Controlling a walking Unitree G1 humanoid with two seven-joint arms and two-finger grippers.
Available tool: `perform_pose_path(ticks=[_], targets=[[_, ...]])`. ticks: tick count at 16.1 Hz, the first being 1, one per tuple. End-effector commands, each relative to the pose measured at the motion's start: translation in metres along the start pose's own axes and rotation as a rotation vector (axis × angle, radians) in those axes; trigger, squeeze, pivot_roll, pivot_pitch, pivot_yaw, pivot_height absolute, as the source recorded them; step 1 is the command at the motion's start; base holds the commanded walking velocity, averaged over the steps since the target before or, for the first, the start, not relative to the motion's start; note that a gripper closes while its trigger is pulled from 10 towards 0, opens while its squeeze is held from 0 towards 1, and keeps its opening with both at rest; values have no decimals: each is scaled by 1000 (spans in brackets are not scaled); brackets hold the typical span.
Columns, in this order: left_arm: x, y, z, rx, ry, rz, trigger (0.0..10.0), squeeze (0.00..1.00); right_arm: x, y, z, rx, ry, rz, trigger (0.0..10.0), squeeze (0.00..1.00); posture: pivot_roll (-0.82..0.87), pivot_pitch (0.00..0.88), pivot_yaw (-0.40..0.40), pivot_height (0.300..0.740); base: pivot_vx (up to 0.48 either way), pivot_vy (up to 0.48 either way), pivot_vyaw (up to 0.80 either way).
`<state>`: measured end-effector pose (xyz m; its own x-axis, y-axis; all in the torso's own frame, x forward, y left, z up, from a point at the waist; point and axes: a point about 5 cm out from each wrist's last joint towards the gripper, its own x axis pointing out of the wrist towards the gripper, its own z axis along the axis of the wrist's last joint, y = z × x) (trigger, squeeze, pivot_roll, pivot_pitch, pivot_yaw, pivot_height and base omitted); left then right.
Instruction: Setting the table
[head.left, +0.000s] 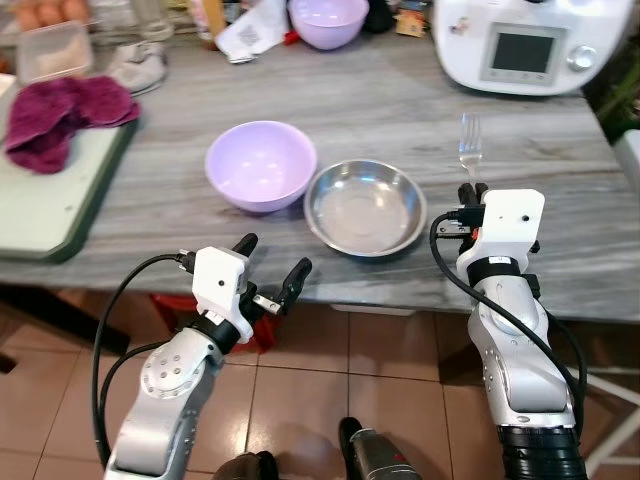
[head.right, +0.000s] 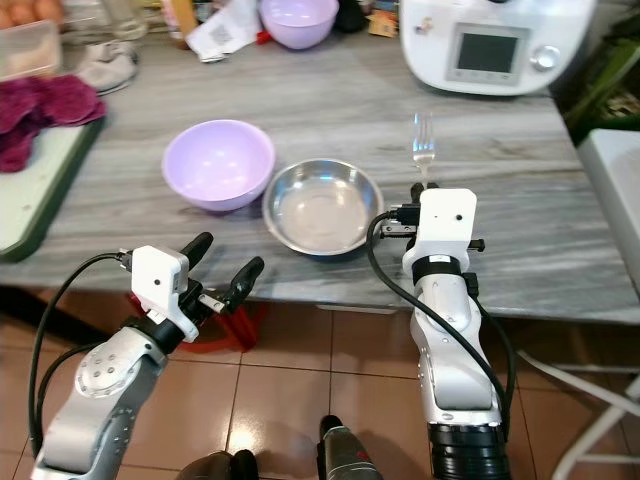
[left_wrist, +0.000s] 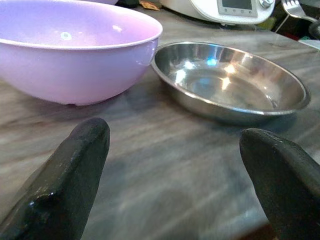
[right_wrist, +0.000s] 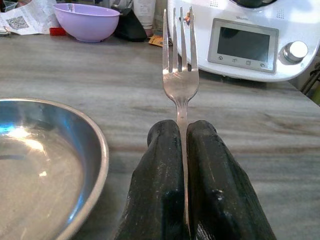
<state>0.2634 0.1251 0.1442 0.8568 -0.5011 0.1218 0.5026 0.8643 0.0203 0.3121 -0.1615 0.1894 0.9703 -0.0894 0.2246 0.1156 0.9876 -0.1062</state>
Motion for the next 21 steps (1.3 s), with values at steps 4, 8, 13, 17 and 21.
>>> perform_pose_path(ticks=[4,8,13,17,21], targets=[[-6,-3,1,-3,20,-78,10000,0,1,-24,-8,-32,70,-161,10000,0,-161,247,5,740,0,0,0],[-7,-4,1,8,28,-120,10000,0,-1,-27,-21,21,150,-155,10000,0,-158,242,7,740,0,0,0],[-8,-14,0,-4,30,-211,10000,0,0,-22,-31,42,232,-93,10000,0,-158,242,7,740,0,0,0],[-7,-17,2,-4,23,-224,10000,0,1,-22,-33,60,259,-59,10000,0,-164,247,8,740,0,0,0],[-5,-18,2,0,20,-233,10000,0,1,-19,-38,65,290,-12,10000,0,-167,248,8,740,0,0,0]])
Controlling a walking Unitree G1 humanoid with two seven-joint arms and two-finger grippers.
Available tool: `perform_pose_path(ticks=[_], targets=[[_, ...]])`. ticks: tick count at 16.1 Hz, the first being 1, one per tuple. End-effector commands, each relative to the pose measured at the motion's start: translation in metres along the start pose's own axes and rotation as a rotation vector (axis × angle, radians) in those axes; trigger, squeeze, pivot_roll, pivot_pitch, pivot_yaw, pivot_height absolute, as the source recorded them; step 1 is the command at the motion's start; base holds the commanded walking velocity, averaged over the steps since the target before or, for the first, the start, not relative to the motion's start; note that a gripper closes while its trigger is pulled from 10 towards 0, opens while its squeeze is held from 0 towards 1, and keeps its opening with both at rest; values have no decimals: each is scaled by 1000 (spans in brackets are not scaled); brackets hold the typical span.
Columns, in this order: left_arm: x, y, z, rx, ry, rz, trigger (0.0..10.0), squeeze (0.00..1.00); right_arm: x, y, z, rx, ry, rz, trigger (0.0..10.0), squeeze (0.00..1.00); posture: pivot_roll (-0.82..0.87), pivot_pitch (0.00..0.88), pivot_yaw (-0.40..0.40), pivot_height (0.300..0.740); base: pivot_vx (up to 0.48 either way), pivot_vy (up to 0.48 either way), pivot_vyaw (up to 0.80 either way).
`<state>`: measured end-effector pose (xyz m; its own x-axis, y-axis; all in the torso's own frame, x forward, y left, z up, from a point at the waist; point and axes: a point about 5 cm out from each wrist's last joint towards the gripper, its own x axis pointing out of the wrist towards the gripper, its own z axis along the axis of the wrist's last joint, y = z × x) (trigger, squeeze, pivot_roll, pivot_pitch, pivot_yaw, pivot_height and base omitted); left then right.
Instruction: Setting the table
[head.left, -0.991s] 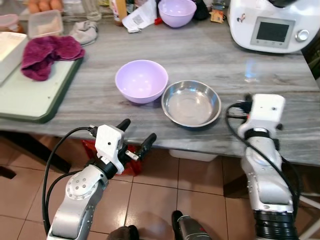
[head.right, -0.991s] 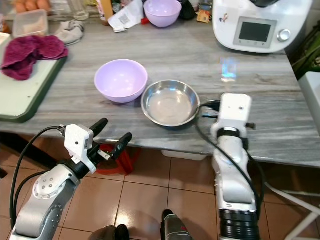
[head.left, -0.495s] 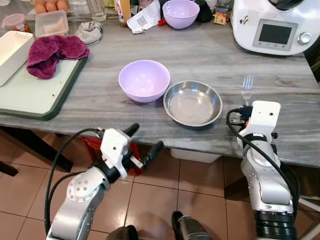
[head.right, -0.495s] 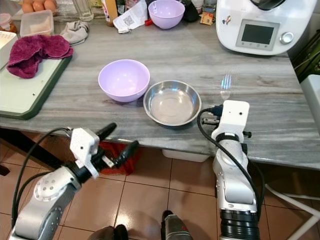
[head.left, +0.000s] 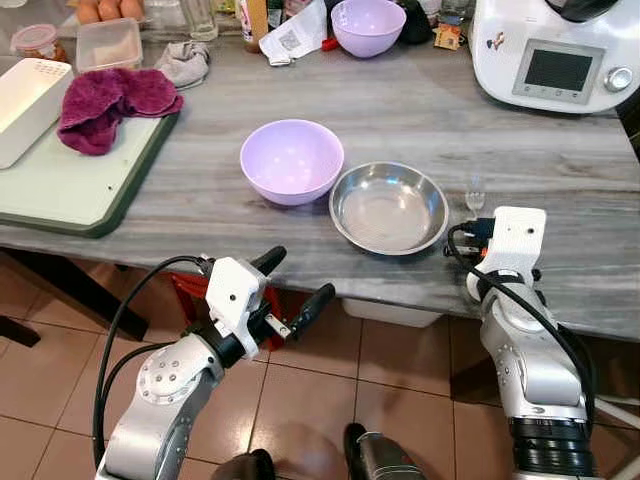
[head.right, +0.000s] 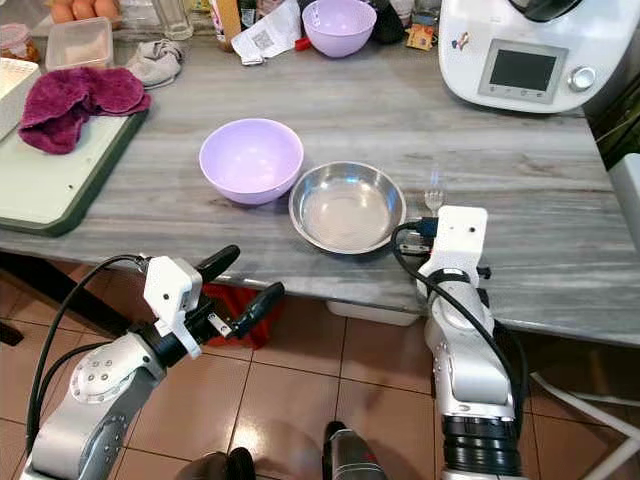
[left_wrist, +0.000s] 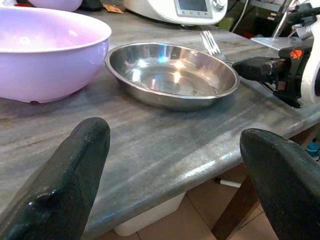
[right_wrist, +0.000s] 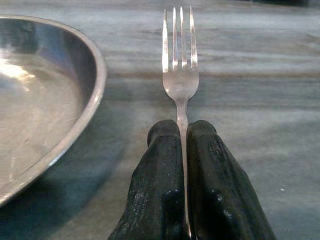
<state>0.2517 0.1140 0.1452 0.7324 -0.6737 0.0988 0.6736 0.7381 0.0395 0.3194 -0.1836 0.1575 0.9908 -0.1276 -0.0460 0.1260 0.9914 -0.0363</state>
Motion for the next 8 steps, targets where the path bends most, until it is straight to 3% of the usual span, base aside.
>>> perform_pose_path(ticks=[1,8], targets=[[0,-3,0,4,4,-18,10000,0,0,-2,-3,-2,22,10,10000,0,-167,248,8,740,0,0,0],[1,-6,-1,4,3,-21,10000,0,-2,-2,-8,-15,51,-12,10000,0,-168,248,7,740,0,0,0]])
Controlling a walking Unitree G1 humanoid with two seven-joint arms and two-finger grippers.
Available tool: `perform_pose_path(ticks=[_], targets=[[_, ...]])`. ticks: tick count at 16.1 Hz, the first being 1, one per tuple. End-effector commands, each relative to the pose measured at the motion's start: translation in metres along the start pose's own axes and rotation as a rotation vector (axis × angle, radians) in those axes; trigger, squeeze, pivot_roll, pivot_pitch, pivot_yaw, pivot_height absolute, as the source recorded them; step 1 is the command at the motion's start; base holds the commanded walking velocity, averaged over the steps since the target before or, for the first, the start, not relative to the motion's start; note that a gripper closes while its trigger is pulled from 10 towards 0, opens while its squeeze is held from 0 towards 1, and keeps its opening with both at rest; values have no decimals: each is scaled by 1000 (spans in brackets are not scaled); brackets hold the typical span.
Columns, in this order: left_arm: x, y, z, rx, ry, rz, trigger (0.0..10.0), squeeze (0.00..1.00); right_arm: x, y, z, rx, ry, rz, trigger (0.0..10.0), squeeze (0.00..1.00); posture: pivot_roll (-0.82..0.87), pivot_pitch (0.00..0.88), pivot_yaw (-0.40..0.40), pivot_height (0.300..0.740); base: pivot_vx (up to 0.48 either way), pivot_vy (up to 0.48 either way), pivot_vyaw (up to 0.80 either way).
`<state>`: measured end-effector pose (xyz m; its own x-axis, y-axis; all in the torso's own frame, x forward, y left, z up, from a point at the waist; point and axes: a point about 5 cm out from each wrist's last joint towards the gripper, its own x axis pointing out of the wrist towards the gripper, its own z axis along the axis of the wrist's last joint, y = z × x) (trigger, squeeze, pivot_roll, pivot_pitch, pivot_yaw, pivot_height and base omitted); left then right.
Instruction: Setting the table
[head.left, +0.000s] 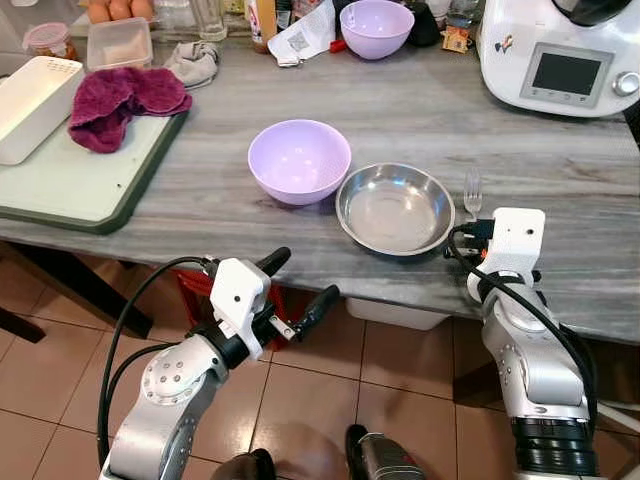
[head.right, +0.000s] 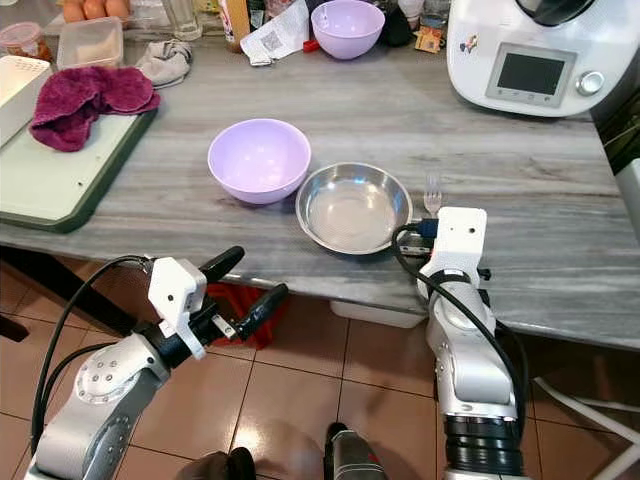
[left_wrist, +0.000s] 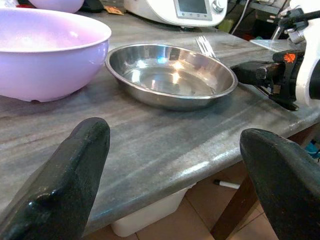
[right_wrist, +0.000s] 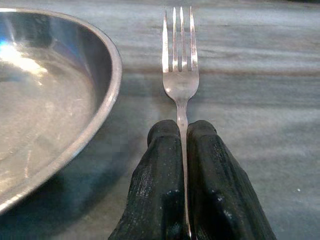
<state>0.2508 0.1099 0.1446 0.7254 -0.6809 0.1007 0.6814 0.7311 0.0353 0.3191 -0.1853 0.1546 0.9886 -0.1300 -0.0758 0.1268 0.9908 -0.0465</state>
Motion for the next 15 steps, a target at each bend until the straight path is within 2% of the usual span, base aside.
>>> perform_pose_path(ticks=[1,5,6,7,12,15], targets=[[-1,-2,0,10,5,-12,10000,0,-3,-2,-7,-12,35,-30,10000,0,-168,248,7,740,0,0,0],[0,-2,0,12,6,-17,10000,0,-5,-2,-11,0,45,-26,10000,0,-171,248,11,740,0,0,0],[0,-2,0,12,6,-17,10000,0,-5,-2,-11,-1,46,-27,10000,361,-171,248,11,740,0,0,0],[0,-2,0,13,7,-17,10000,0,-4,-3,-10,1,46,-28,10000,1000,-171,248,11,740,0,0,0],[1,-3,-1,12,7,-16,10000,0,-4,-2,-6,21,29,-14,10000,1000,-171,247,12,740,0,0,0],[2,-3,0,12,5,-18,10000,0,-6,-2,10,-7,-59,-22,10000,1000,-173,248,13,740,0,0,0]])
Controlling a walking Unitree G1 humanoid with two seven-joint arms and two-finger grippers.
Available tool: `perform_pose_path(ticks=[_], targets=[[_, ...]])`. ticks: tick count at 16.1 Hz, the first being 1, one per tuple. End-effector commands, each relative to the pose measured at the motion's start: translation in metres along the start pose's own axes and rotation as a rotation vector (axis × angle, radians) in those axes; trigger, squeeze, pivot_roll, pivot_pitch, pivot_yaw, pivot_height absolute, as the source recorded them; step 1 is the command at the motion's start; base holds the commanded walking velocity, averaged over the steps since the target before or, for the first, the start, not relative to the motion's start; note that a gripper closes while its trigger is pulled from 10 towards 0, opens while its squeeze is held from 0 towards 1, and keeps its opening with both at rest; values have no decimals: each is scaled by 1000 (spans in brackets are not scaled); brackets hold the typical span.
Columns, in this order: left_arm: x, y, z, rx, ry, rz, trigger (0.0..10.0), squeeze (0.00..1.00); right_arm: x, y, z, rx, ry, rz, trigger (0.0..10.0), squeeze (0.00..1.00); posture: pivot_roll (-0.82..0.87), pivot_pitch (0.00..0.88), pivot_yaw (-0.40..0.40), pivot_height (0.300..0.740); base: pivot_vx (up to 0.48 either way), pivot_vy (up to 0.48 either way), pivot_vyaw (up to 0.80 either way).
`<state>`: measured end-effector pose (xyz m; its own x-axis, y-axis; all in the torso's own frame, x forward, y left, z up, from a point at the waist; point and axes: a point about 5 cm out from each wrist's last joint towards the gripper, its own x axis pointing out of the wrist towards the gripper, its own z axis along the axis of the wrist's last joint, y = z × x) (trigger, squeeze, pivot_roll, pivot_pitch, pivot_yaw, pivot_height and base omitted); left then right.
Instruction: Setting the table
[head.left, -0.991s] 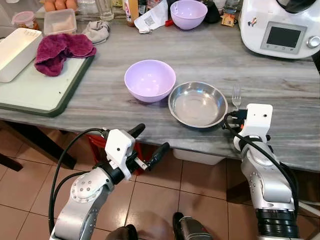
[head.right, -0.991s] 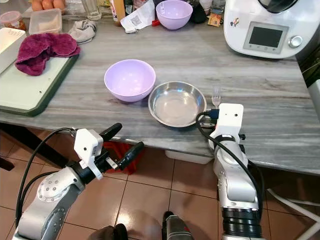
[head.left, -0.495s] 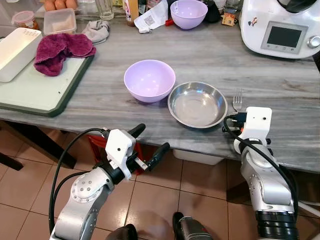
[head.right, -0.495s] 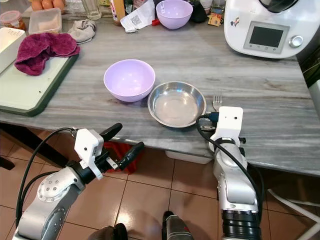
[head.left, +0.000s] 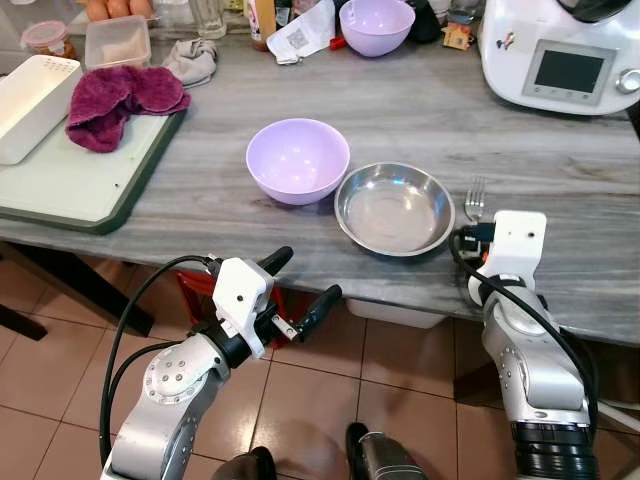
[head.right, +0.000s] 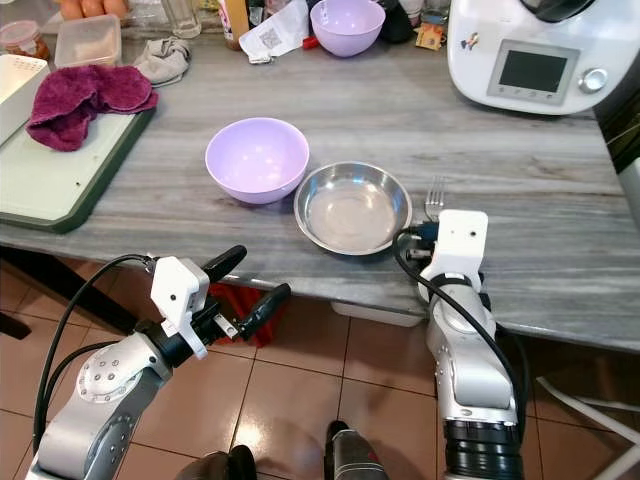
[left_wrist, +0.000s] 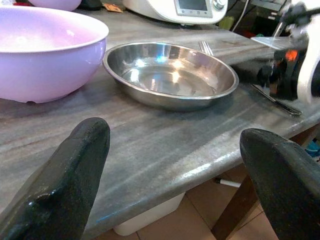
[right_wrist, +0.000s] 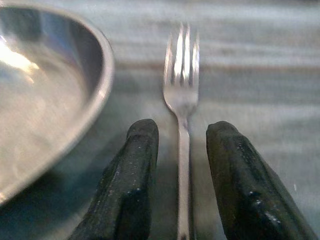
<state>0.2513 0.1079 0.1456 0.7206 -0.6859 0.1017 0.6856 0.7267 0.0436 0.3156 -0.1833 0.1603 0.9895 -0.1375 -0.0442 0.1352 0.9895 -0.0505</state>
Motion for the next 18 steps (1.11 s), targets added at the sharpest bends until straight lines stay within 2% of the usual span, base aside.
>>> perform_pose_path(ticks=[1,6,9,10,12,15,18], targets=[[0,-2,0,5,4,-12,10000,0,-2,-3,11,-20,-55,-14,10000,1000,-173,248,13,740,0,0,0],[0,-1,2,4,-10,-8,10000,0,-7,7,39,-95,-218,20,10000,1000,-166,241,6,740,0,0,0],[1,7,4,-7,-36,64,10000,0,-8,12,46,-115,-272,28,10000,1000,-162,235,3,740,0,0,0],[2,9,6,-4,-48,96,10000,0,-9,13,47,-106,-286,40,10000,1000,-161,229,1,740,0,0,0],[6,29,12,-31,-113,320,10000,0,-11,10,55,-119,-336,47,10000,1000,-167,213,-4,740,0,0,0],[10,36,19,-12,-147,386,10000,0,-10,11,57,-102,-350,42,10000,1000,-159,198,-8,740,0,0,0],[10,43,16,-15,-119,459,10000,0,-11,19,58,-94,-372,65,10000,1000,-158,185,1,740,0,0,0]])
